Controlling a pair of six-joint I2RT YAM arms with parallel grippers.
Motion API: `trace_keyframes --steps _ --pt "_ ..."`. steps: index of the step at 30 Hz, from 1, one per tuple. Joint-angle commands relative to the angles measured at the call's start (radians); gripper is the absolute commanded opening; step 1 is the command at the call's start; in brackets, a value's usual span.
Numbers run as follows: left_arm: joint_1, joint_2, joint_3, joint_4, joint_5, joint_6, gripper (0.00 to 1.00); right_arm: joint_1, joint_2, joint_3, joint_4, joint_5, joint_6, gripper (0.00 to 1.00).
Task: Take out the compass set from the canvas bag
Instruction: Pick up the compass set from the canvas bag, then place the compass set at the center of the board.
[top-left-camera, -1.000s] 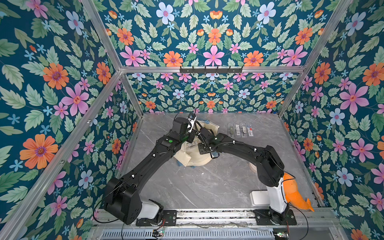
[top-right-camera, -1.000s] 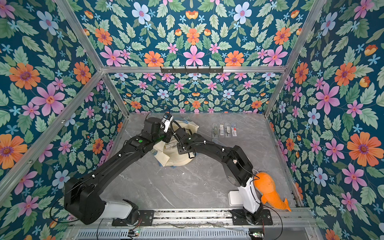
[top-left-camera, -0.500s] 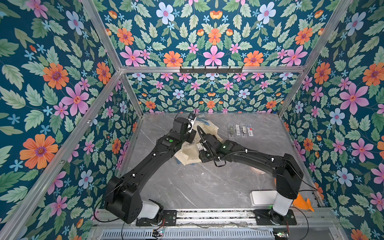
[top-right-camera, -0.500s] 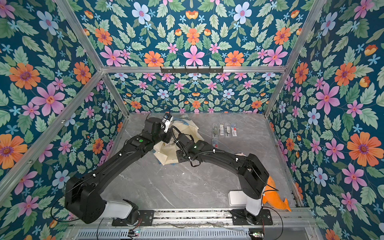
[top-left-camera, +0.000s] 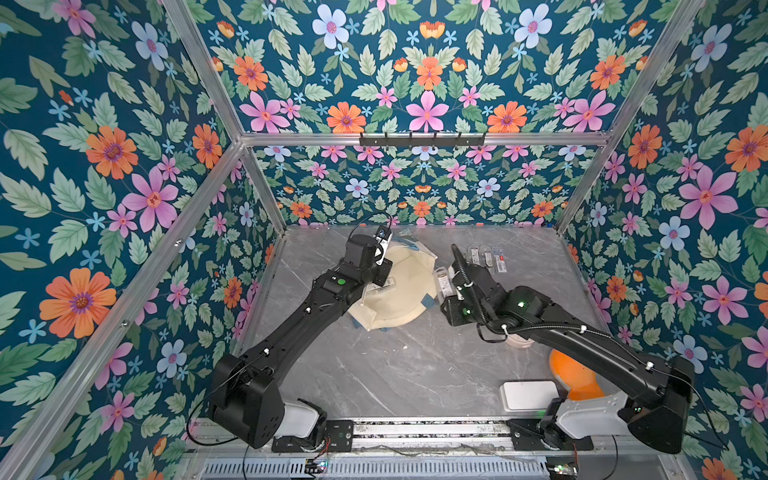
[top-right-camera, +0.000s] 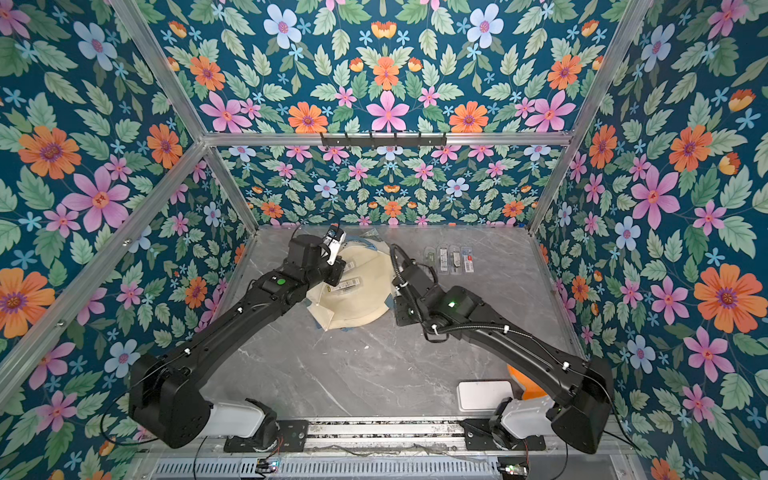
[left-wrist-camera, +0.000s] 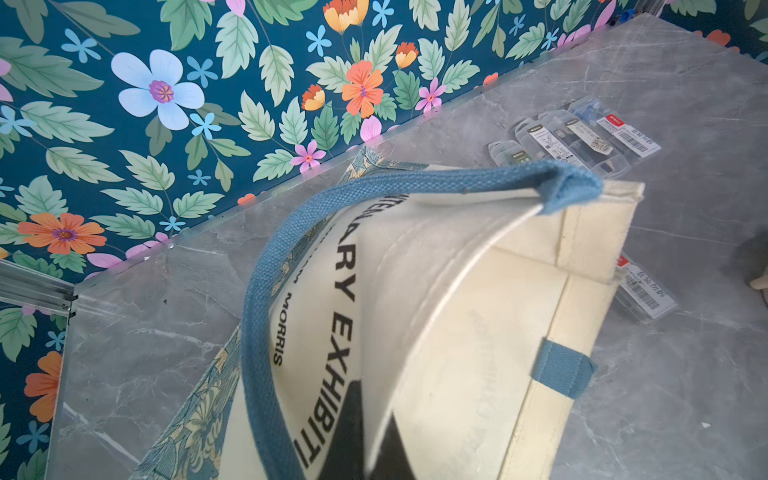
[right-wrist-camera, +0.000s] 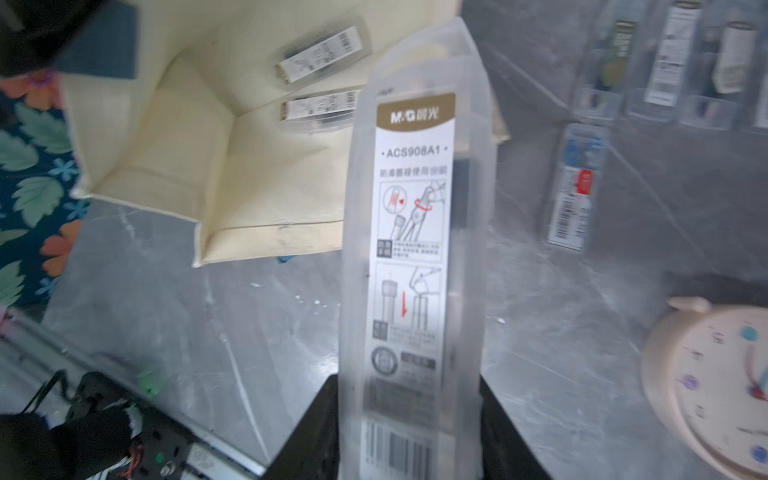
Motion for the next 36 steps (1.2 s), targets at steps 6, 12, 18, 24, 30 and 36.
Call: trace_keyframes --steps 6,12,18,24,30,36 --pt "0.000 0.004 0.006 0.024 0.024 0.005 0.00 -0.351 -0.007 -0.167 0.108 -0.189 -0.147 0.33" --pt "0.000 0.002 0.007 0.021 0.024 0.008 0.00 -0.515 0.125 -0.198 0.214 -0.303 -0.219 0.32" --pt "0.000 0.009 0.005 0.019 0.032 0.008 0.00 -0.551 0.273 -0.166 0.258 -0.308 -0.242 0.32" --pt "0.000 0.013 0.004 0.018 0.037 0.008 0.00 -0.559 0.391 -0.162 0.296 -0.322 -0.243 0.33" --pt "0.000 0.018 0.005 0.020 0.041 0.006 0.00 -0.571 0.452 -0.155 0.315 -0.322 -0.244 0.34" --pt "0.000 0.019 0.005 0.019 0.041 0.006 0.00 -0.580 0.483 -0.141 0.311 -0.343 -0.249 0.37"
